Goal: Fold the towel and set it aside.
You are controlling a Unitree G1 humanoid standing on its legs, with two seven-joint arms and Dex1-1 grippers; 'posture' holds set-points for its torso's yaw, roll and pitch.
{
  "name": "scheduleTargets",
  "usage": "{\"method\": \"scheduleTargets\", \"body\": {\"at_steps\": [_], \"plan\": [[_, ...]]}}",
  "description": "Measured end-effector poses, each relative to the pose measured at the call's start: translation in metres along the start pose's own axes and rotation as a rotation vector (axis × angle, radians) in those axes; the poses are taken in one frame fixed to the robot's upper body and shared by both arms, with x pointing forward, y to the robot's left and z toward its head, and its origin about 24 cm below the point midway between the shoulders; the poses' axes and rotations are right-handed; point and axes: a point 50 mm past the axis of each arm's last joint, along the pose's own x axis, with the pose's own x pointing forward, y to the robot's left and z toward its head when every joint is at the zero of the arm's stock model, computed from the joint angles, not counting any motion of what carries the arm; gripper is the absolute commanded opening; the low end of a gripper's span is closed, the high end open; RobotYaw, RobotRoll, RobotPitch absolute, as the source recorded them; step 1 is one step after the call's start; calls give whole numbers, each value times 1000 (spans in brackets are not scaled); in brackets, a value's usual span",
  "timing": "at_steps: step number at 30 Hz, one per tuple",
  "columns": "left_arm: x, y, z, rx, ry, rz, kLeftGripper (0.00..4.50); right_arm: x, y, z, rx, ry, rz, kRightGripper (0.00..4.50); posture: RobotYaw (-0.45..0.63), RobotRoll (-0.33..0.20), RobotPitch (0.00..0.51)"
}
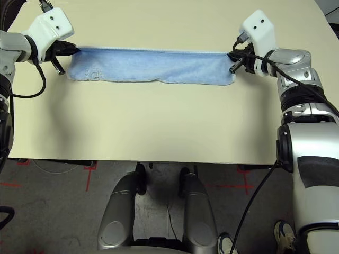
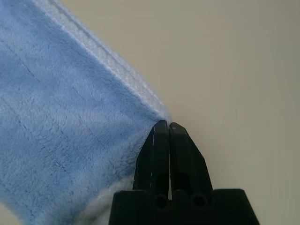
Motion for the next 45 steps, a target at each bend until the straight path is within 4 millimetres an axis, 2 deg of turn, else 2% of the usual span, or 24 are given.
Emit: {"method": "scheduleTargets", "body": {"at_steps": [3,5,8,13,16,21,26,29,32,38,45], "plan": [[2,-2,-1,0,2,9,65,1,1,-1,3,2,-7,0,34,0,341],[4,-4,-2,2,8,11,477,2,1,-1,-4,-4,-10,547,33,0,343],[5,-4,-4,0,19,32,1413,2,2,0,4,-22,1,1498,33,0,343],[4,-2,-3,-10,8,52,3408,1,0,4,18,-69,-15,3455,34,0,341],[2,0,-2,-31,-29,71,4471,-3,-5,10,34,-158,-67,4463,38,0,342],[-5,7,7,-112,-188,80,4471,-10,-10,22,165,-364,-58,4463,41,0,344],[-18,4,26,-276,-475,-197,4471,-15,-7,29,375,-519,85,4463,48,0,347],[-22,-5,27,-326,-583,-354,4471,-20,-3,16,517,-556,122,4463,49,0,349],[-19,-24,18,-353,-622,-448,4471,-23,8,-3,666,-540,163,4463,39,0,347],[-13,-61,5,-345,-643,-484,4471,-30,25,-7,909,-518,174,4463,28,0,346],[-15,-67,3,-296,-642,-458,4471,-38,36,-5,1134,-467,265,4463,26,0,352]]}}
